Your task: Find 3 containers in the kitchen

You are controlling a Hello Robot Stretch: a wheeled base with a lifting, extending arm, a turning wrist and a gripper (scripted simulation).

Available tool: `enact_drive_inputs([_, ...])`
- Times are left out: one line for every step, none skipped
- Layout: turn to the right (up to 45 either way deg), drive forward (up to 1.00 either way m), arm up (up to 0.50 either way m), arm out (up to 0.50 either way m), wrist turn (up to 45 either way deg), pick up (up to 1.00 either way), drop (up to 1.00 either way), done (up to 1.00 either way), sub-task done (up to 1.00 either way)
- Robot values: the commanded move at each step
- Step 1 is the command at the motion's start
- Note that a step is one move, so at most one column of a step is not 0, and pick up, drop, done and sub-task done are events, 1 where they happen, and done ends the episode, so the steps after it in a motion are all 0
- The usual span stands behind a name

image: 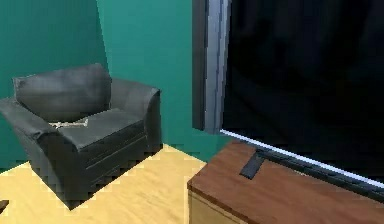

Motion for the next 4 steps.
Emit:
enact_drive_inputs([-45.0, 0.00, 0.00, 0.00, 0.0, 0.00, 0.00, 0.00, 0.00])
enact_drive_inputs([-9.0, 0.00, 0.00, 0.00, 0.0, 0.00, 0.00, 0.00, 0.00])
enact_drive_inputs([0.0, 0.45, 0.00, 0.00, 0.0, 0.00, 0.00, 0.00, 0.00])
enact_drive_inputs([-45.0, 0.00, 0.00, 0.00, 0.0, 0.00, 0.00, 0.00, 0.00])
